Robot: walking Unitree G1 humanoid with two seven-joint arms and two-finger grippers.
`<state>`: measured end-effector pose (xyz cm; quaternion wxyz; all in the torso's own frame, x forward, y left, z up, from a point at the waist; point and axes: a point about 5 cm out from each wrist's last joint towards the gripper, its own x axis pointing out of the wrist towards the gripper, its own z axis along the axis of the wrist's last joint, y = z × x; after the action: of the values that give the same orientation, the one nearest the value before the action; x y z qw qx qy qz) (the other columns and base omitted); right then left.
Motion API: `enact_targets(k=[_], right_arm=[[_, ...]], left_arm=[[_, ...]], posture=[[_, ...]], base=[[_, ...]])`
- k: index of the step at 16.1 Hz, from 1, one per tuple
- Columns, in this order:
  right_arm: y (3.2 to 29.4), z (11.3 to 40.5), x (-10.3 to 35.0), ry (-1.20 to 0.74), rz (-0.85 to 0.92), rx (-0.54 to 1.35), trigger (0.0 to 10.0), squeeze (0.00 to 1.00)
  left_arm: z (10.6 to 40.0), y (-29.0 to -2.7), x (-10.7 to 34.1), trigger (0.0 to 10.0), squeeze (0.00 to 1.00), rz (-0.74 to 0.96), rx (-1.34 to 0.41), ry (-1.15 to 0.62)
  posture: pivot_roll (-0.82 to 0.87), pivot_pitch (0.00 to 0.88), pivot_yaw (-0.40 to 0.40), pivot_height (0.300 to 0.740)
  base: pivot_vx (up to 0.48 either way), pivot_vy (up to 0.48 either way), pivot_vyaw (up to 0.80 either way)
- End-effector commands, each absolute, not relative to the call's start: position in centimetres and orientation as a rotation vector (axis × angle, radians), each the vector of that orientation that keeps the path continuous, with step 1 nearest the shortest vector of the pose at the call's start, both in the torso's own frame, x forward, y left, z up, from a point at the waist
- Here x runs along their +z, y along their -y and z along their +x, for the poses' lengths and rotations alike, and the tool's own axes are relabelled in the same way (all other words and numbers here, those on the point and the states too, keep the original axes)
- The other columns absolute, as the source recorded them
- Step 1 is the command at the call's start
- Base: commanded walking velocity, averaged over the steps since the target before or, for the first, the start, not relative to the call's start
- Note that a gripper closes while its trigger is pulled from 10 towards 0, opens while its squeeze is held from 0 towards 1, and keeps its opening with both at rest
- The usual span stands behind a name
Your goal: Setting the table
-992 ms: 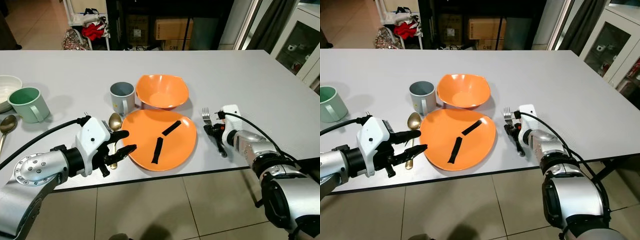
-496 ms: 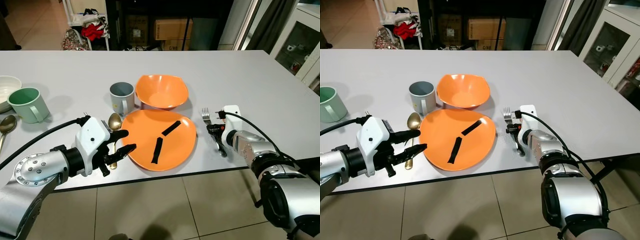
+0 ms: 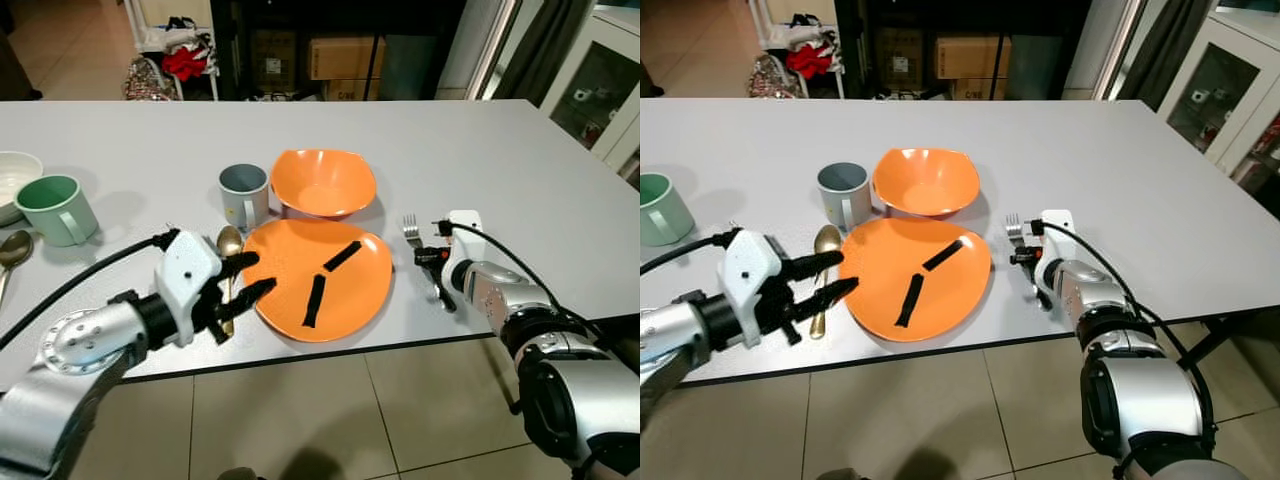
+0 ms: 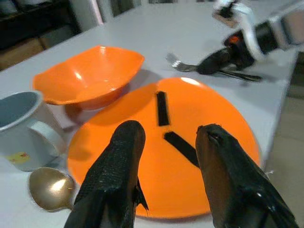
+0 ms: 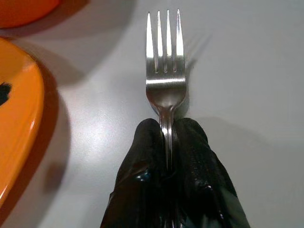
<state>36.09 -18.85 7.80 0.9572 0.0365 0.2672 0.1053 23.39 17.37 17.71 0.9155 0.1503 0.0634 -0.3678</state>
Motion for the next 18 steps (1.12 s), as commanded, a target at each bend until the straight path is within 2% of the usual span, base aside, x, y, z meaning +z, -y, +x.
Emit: enact_targets(k=[1, 3, 4, 5, 8, 12, 16, 18], right_arm=[[19.8, 36.5, 8.7, -0.498, 0.073, 0.179, 0.0, 0.0], [20.2, 36.7, 11.1, -0.361, 0.079, 0.187, 0.0, 0.0], [19.9, 35.5, 12.8, -0.246, 0.059, 0.203, 1.9, 0.0], [19.7, 34.6, 13.4, -0.213, 0.054, 0.198, 10.0, 0.0], [17.9, 31.4, 14.4, -0.135, 0.081, 0.166, 10.0, 0.0], [16.4, 29.5, 15.2, -0.087, 0.129, 0.109, 10.0, 0.0], [15.4, 29.0, 15.5, -0.124, 0.109, 0.136, 10.0, 0.0], [15.5, 28.9, 15.5, -0.14, 0.109, 0.129, 10.0, 0.0]], left_arm=[[23.7, -17.2, 17.8, 10.0, 0.0, 0.324, -0.743, -0.123], [24.4, -16.9, 17.7, 10.0, 0.0, 0.3, -0.654, -0.094], [24.7, -16.6, 17.6, 10.0, 0.0, 0.299, -0.603, -0.084], [24.9, -16.5, 17.5, 10.0, 0.0, 0.3, -0.586, -0.075], [25.8, -15.7, 17.8, 10.0, 0.0, 0.273, -0.557, -0.038], [26.5, -14.7, 18.0, 10.0, 0.0, 0.255, -0.558, -0.017], [26.8, -14.7, 17.9, 10.0, 0.0, 0.254, -0.548, -0.018], [27.0, -14.9, 17.9, 10.0, 0.0, 0.258, -0.515, -0.018]], posture=[[0.13, 0.0, -0.049, 0.74], [0.11, 0.0, -0.051, 0.74], [0.11, 0.0, -0.05, 0.74], [0.1, 0.0, -0.05, 0.74], [0.08, 0.0, -0.041, 0.74], [0.07, 0.0, -0.032, 0.74], [0.07, 0.0, -0.036, 0.74], [0.07, 0.0, -0.039, 0.74]], base=[[0.0, 0.0, 0.0], [0.0, 0.0, 0.0], [0.0, 0.0, 0.0], [0.0, 0.0, 0.0], [0.0, 0.205, 0.0], [0.0, 0.33, 0.0], [0.0, 0.292, 0.0], [0.0, 0.0, 0.0]])
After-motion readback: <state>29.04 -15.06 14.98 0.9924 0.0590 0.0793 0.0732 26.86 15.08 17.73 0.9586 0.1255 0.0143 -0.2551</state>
